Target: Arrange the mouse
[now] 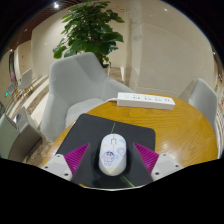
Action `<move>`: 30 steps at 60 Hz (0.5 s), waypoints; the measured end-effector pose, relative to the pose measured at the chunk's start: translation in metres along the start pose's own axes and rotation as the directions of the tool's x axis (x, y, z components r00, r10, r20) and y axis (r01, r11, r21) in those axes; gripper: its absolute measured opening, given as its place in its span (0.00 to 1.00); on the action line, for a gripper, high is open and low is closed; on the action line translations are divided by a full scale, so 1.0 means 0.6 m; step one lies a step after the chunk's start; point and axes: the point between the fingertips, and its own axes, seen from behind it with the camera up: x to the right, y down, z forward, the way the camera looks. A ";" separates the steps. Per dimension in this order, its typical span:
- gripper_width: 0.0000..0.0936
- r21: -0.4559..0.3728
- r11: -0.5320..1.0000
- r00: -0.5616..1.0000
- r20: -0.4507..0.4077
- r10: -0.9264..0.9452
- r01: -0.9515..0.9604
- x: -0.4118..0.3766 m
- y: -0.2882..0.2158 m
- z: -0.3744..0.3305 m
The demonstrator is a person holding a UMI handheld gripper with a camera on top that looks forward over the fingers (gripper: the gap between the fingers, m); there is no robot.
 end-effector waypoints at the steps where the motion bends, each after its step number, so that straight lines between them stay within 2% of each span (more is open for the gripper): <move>1: 0.91 0.001 1.000 1.000 -0.005 -0.003 0.003 0.003 -0.001 -0.005; 3: 0.90 0.006 1.000 1.000 -0.016 -0.010 0.010 0.011 -0.004 -0.019; 7: 0.94 0.013 1.000 0.999 -0.028 -0.018 0.019 0.025 -0.007 -0.065; 13: 0.92 -0.017 1.000 0.999 -0.038 -0.023 0.022 0.053 0.024 -0.155; 30: 0.92 -0.078 0.997 0.997 -0.076 -0.019 0.013 0.171 0.195 -0.427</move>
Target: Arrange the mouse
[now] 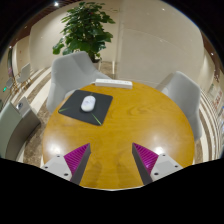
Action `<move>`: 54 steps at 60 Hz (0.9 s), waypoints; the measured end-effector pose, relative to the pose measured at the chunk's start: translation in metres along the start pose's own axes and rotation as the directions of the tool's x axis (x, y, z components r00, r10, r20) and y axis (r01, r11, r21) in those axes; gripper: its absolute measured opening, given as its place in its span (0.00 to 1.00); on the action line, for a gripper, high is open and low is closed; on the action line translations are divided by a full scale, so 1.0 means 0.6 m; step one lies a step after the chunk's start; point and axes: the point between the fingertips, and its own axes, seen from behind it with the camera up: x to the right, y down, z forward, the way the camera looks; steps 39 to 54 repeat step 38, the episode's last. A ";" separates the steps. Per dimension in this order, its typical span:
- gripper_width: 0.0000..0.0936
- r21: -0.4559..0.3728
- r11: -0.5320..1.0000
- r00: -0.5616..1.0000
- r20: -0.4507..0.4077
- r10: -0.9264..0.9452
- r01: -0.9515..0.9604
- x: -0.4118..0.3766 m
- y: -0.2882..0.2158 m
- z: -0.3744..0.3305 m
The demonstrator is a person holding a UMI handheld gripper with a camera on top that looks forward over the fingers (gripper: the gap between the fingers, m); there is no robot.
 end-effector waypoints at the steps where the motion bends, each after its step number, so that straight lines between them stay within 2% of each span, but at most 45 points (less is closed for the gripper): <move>1: 0.92 -0.003 1.000 1.000 -0.004 0.003 -0.003 0.009 0.012 -0.010; 11: 0.93 -0.004 0.999 0.999 -0.032 0.038 -0.038 0.093 0.111 -0.091; 25: 0.93 -0.016 0.999 0.999 -0.019 0.035 -0.036 0.167 0.208 -0.158; 38: 0.92 0.022 0.999 0.999 0.021 0.037 -0.037 0.171 0.227 -0.198; 54: 0.92 0.022 0.999 0.999 0.021 0.037 -0.037 0.171 0.227 -0.198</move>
